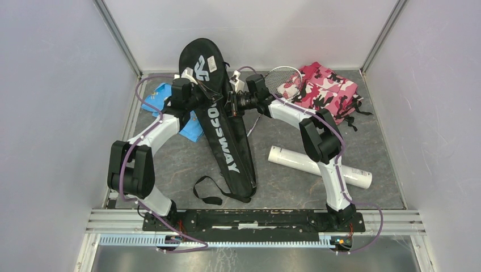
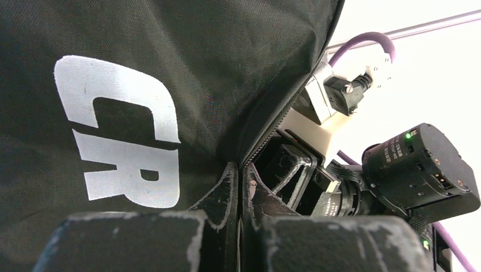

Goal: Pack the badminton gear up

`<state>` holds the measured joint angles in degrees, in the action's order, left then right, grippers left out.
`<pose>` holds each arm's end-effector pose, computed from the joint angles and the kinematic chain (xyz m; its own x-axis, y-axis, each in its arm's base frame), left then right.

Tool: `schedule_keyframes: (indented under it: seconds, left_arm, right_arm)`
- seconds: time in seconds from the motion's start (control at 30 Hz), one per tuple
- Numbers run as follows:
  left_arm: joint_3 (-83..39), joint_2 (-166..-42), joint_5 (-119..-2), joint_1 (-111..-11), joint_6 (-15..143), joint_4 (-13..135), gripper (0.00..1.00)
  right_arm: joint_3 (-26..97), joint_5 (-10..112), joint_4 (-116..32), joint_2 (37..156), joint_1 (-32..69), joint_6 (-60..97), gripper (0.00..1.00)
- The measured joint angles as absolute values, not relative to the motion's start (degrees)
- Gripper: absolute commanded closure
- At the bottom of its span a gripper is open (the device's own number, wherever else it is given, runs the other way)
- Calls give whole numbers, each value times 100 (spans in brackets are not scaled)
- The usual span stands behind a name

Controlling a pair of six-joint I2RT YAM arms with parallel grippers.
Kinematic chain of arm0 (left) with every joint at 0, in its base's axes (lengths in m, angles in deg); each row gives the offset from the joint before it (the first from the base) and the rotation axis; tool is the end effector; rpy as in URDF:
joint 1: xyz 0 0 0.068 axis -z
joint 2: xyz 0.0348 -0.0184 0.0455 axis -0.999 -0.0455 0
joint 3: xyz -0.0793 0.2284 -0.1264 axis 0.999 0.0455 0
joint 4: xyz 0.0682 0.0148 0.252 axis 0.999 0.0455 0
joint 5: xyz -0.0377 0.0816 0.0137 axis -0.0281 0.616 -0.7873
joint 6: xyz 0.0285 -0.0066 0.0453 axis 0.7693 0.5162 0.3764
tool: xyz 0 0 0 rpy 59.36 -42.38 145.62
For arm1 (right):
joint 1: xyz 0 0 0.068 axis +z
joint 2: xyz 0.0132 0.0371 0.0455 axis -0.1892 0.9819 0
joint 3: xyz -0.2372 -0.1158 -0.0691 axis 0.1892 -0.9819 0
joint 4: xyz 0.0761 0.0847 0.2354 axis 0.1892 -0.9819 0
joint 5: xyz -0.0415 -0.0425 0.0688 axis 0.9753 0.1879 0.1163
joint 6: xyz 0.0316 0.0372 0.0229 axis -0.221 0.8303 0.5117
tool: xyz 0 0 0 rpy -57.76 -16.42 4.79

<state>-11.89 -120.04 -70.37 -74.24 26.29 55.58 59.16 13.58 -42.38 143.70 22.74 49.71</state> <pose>0.3576 -0.0949 0.2700 -0.6112 -0.5925 -0.5247 0.0539 0.6303 -0.7745 0.4129 0.3053 0.2022 -0.8874 -0.0683 -0.4560 -0.4477 0.3640 0.8167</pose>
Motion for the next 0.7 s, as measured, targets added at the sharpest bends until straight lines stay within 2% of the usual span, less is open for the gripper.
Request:
schedule_keyframes:
  seconds: [0.2, 0.3, 0.53, 0.7]
  left_arm:
    - [-1189, -12013, -7184, -7490, 2380, 5558, 98]
    - [-1189, -12022, -7232, -7534, 2308, 5564, 98]
    - [-1213, -12042, -7291, -7671, 2306, 5650, 98]
    - [-1287, -12042, -7308, -7750, 2312, 5761, 98]
  right_arm:
    - [5914, 1437, -4238, 14370, 2292, 4895, 78]
    - [5908, 1472, -4246, 14370, 2301, 4822, 71]
    - [5908, 1553, -4616, 14357, 2301, 4300, 51]
    - [5908, 1557, -5092, 14200, 2279, 3800, 27]
